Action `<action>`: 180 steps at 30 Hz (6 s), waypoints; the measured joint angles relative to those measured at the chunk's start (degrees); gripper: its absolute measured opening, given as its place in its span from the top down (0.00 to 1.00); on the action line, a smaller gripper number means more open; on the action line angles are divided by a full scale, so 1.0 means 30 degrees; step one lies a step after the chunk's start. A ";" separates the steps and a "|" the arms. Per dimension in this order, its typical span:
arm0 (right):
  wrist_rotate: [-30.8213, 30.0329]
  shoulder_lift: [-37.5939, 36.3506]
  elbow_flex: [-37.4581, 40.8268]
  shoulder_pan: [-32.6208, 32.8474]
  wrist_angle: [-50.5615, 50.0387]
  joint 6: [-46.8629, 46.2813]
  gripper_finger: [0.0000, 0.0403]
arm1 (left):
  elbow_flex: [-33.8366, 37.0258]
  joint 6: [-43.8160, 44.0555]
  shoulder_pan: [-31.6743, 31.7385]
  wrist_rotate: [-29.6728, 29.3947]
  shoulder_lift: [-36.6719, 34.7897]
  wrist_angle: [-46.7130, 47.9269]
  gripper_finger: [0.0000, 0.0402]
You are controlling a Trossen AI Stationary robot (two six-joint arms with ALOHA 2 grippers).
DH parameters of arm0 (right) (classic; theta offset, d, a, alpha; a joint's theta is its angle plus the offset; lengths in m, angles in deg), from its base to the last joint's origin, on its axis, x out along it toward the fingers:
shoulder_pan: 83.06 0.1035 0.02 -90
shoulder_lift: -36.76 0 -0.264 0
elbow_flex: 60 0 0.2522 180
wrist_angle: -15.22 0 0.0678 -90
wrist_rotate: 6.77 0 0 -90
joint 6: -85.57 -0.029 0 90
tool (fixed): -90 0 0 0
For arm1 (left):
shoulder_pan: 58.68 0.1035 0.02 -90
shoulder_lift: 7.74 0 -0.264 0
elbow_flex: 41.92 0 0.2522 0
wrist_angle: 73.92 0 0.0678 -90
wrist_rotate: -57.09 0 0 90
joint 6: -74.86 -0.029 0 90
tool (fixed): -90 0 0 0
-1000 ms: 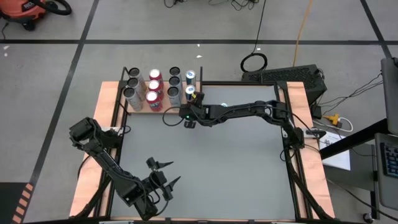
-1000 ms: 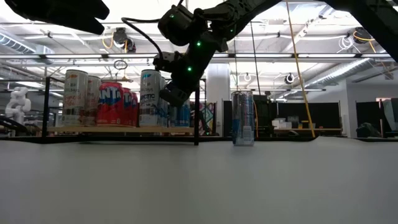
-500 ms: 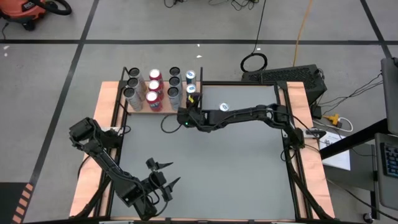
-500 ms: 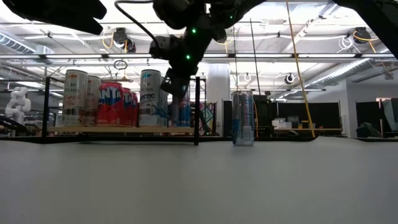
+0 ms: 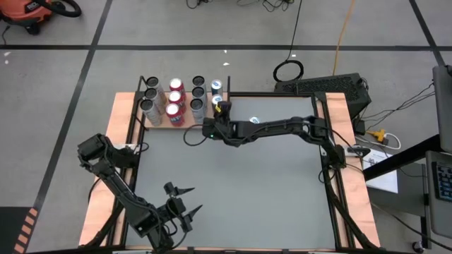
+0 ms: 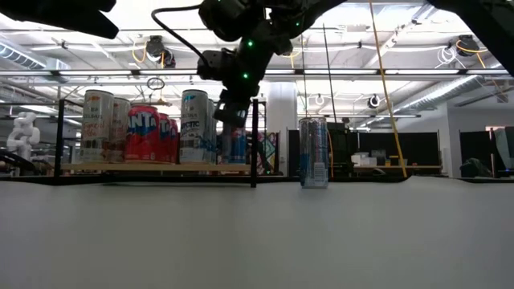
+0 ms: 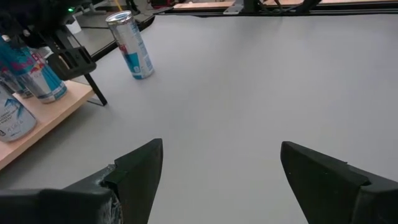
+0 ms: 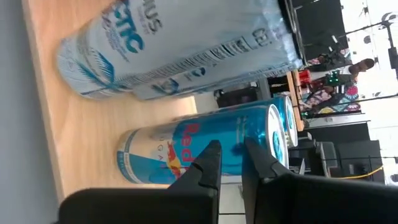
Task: Place canned beverage on shelf
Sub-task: Put the bottom blue soda can on the shelf aligned with the other blue soda can, then put the blue soda can on the shelf aligned with the other blue soda can
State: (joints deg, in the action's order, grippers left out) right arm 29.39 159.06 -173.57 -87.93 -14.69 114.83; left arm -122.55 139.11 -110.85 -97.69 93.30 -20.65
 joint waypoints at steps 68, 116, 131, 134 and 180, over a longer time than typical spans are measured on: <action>1.2522 -0.1515 -0.4743 -0.4353 -0.9680 -0.2040 0.99 | 0.0998 0.0459 0.0525 -0.0007 0.0015 -0.1209 0.21; 0.9824 -0.7290 -0.4721 0.4185 -1.9838 -1.2287 0.99 | 0.0998 -0.0096 0.0525 -0.0277 0.0015 -0.1392 0.21; 0.3987 -0.7289 0.1515 1.4811 -2.0380 -2.3945 0.99 | 0.0998 -0.0066 0.0554 -0.0350 0.0015 -0.3279 0.21; 0.3698 -0.7308 0.3833 1.5654 -1.6708 -2.4003 0.99 | 0.0998 -0.0066 0.0561 -0.0350 0.0015 -0.3511 0.21; 0.4328 -1.7850 2.6942 0.5262 1.5838 -1.2937 0.67 | 0.3835 -0.9060 0.6153 0.3057 -0.0023 -1.0639 0.21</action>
State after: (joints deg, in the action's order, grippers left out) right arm 42.37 105.51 -92.74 -72.15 32.83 76.02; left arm -111.05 111.92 -92.39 -88.51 93.23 -52.57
